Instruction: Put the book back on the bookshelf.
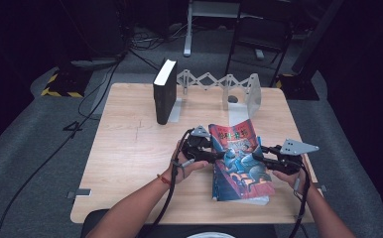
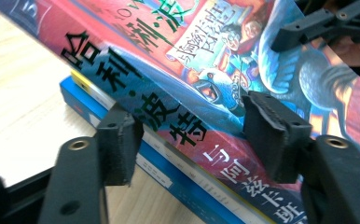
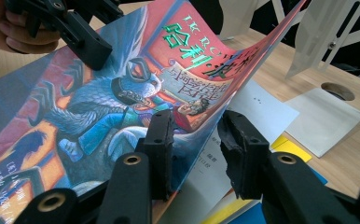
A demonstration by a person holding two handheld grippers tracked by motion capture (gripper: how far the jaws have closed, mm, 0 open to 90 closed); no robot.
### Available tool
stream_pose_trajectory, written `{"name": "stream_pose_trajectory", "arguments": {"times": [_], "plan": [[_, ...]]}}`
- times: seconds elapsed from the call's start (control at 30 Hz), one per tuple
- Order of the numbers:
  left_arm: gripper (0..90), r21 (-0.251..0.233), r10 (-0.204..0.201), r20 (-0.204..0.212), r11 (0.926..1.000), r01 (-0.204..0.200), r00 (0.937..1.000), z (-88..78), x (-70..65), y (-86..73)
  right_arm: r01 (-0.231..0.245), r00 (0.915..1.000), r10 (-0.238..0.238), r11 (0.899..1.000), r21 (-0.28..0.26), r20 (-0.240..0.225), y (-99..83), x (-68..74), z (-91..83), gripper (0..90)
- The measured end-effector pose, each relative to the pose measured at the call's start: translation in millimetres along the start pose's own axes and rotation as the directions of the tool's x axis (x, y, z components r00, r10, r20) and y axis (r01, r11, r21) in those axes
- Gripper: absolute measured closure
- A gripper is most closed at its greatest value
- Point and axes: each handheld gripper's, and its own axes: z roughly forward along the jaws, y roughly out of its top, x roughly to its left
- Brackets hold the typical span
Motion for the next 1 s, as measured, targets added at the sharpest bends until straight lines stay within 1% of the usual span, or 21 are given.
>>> {"name": "stream_pose_trajectory", "arguments": {"times": [0.03,0.13,0.17,0.2,0.23,0.3,0.33,0.4,0.43,0.47,0.5,0.57,0.63,0.7,0.73,0.77,0.8,0.83,0.87,0.97,1.0], "plan": [[41.2,-0.017,0.012,-0.006,0.9998,-0.012,0.9999,-1.8,-1.5,1.0,0.005,1.0000,-0.005,1.000,-0.003,0.002,0.6,0.3,-0.3,64.4],[44.7,-0.056,0.038,-0.031,0.9976,-0.040,0.9988,-9.2,-5.4,6.3,0.009,0.9999,-0.008,0.999,-0.038,0.006,4.6,0.2,-2.9,64.3],[45.1,-0.066,0.052,-0.045,0.9964,-0.054,0.9976,-11.0,-7.3,8.4,0.009,0.9999,-0.009,0.999,-0.045,0.010,6.0,0.4,-3.5,64.4],[45.1,-0.065,0.074,-0.058,0.9948,-0.078,0.9955,-12.9,-8.3,10.7,0.014,0.9998,-0.013,0.999,-0.050,0.016,8.1,0.6,-4.0,64.4],[45.2,-0.075,0.079,-0.062,0.9937,-0.084,0.9949,-14.3,-9.9,11.9,0.021,0.9996,-0.020,0.998,-0.056,0.020,9.9,0.7,-4.5,64.4],[45.5,-0.087,0.105,-0.074,0.9900,-0.111,0.9917,-17.1,-11.2,14.3,0.024,0.9994,-0.023,0.997,-0.068,0.025,13.1,1.0,-5.7,64.4],[45.6,-0.096,0.111,-0.082,0.9884,-0.118,0.9905,-18.2,-11.6,15.2,0.030,0.9992,-0.028,0.997,-0.076,0.028,14.7,1.2,-6.0,64.5],[45.9,-0.114,0.131,-0.090,0.9835,-0.140,0.9874,-20.3,-12.7,16.9,0.048,0.9982,-0.044,0.995,-0.089,0.040,17.4,2.5,-7.3,64.7],[46.0,-0.120,0.154,-0.100,0.9789,-0.165,0.9831,-22.0,-13.4,18.4,0.061,0.9972,-0.057,0.993,-0.098,0.049,19.2,3.6,-8.2,64.7],[46.2,-0.137,0.161,-0.102,0.9752,-0.174,0.9817,-23.4,-14.4,19.7,0.069,0.9966,-0.063,0.992,-0.105,0.053,20.9,4.3,-9.5,64.8],[46.6,-0.152,0.181,-0.110,0.9686,-0.196,0.9773,-25.6,-15.6,21.7,0.071,0.9964,-0.065,0.991,-0.117,0.055,22.5,4.3,-10.5,64.8],[47.3,-0.173,0.207,-0.115,0.9590,-0.225,0.9716,-28.5,-17.3,24.6,0.078,0.9959,-0.071,0.989,-0.129,0.057,24.9,3.8,-12.7,65.1],[48.2,-0.199,0.239,-0.120,0.9451,-0.259,0.9635,-32.8,-20.2,27.8,0.081,0.9953,-0.073,0.987,-0.141,0.063,26.2,3.9,-15.3,65.9],[49.1,-0.229,0.260,-0.110,0.9326,-0.279,0.9593,-36.9,-22.1,30.1,0.086,0.9949,-0.077,0.984,-0.157,0.065,27.8,4.0,-18.4,67.0],[50.2,-0.234,0.267,-0.112,0.9290,-0.287,0.9570,-38.3,-23.0,31.3,0.089,0.9947,-0.080,0.983,-0.163,0.065,29.0,4.0,-20.3,67.3],[50.8,-0.240,0.286,-0.120,0.9210,-0.307,0.9509,-40.1,-25.9,33.6,0.094,0.9942,-0.083,0.981,-0.168,0.069,29.8,3.9,-21.1,67.6],[51.1,-0.250,0.297,-0.119,0.9145,-0.318,0.9474,-41.7,-28.1,35.7,0.093,0.9941,-0.082,0.981,-0.172,0.071,30.8,4.0,-22.7,68.5],[51.5,-0.256,0.307,-0.120,0.9092,-0.328,0.9440,-43.5,-29.8,38.5,0.097,0.9935,-0.084,0.980,-0.176,0.076,31.6,4.0,-23.7,69.3],[52.2,-0.258,0.314,-0.122,0.9058,-0.336,0.9415,-45.0,-31.5,41.5,0.099,0.9932,-0.085,0.978,-0.181,0.079,32.4,3.9,-24.8,69.9],[54.4,-0.272,0.347,-0.131,0.8881,-0.371,0.9286,-48.7,-35.1,46.2,0.105,0.9920,-0.089,0.976,-0.189,0.089,33.9,3.4,-28.4,72.9],[55.5,-0.275,0.354,-0.132,0.8842,-0.378,0.9258,-49.7,-34.8,46.3,0.110,0.9912,-0.094,0.975,-0.194,0.093,34.4,3.5,-29.3,73.7]]}}
